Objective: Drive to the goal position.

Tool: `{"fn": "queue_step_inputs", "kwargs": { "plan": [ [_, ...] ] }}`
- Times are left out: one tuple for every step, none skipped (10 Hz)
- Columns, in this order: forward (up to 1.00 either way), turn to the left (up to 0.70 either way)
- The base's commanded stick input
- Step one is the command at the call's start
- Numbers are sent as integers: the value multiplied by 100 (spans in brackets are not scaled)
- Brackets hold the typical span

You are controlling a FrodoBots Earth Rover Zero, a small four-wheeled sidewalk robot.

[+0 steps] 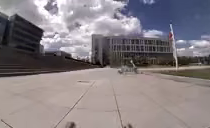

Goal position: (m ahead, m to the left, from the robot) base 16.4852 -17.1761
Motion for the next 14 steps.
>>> {"fn": "queue_step_inputs", "kwargs": {
  "plan": [
    [70,35],
    [70,11],
    [70,2],
    [70,1],
    [70,0],
    [70,0],
    [70,0],
    [70,0],
    [70,0],
    [70,0],
    [70,0],
    [70,0],
    [70,0],
    [70,0]
  ]
}}
